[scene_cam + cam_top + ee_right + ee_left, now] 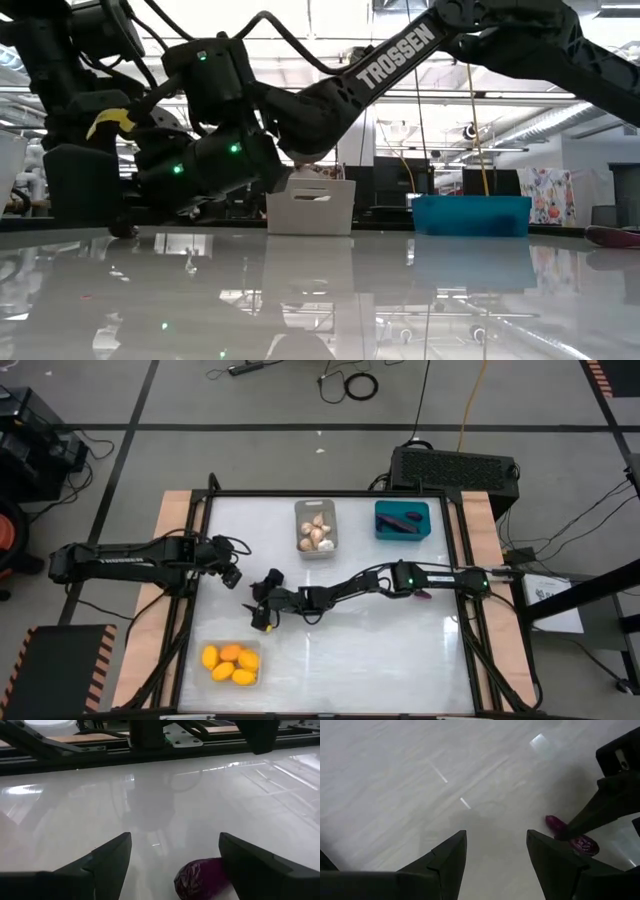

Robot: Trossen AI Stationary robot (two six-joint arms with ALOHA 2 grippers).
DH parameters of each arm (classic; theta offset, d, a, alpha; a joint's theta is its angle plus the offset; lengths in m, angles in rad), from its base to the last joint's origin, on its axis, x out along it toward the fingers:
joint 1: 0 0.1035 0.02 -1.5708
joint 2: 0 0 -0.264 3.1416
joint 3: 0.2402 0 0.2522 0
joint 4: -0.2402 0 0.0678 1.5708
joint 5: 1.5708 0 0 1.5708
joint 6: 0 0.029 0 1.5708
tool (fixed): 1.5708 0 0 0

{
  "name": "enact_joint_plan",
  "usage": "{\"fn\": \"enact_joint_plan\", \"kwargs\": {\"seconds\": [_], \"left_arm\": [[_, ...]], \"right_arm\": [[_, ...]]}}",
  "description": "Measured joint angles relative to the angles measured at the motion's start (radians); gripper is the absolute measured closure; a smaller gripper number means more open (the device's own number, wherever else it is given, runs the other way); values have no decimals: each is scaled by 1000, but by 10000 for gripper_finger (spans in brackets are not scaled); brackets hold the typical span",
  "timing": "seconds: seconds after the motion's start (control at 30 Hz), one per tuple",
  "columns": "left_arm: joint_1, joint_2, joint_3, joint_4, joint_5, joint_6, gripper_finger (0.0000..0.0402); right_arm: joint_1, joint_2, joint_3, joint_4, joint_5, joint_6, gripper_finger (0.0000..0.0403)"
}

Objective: Sort produce into baskets
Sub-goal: Put the egg plant into the blue bin

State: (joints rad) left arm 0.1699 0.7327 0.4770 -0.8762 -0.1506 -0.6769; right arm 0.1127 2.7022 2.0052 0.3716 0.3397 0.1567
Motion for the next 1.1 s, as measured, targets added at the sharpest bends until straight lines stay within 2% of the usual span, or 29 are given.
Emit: {"fn": "enact_joint_plan", "kwargs": {"seconds": [0.13,0.33,0.5,0.57,0.9,1.0,1.1], "left_arm": [[0,0,0,0,-8,0,187],[0,0,0,3,-35,1,187],[0,0,0,3,-41,1,187],[0,0,0,3,-41,1,187],[0,0,0,3,-40,1,187],[0,0,0,3,-40,1,187],[0,0,0,3,-32,0,187]], "right_arm": [[8,-4,0,-4,-1,17,110],[33,-40,-1,16,-2,-79,110],[36,-62,0,-48,86,-90,110],[40,-62,-1,-96,131,-66,110],[26,-55,1,-301,114,203,111],[18,-58,3,-335,99,272,123],[16,-58,3,-334,104,299,151]]}}
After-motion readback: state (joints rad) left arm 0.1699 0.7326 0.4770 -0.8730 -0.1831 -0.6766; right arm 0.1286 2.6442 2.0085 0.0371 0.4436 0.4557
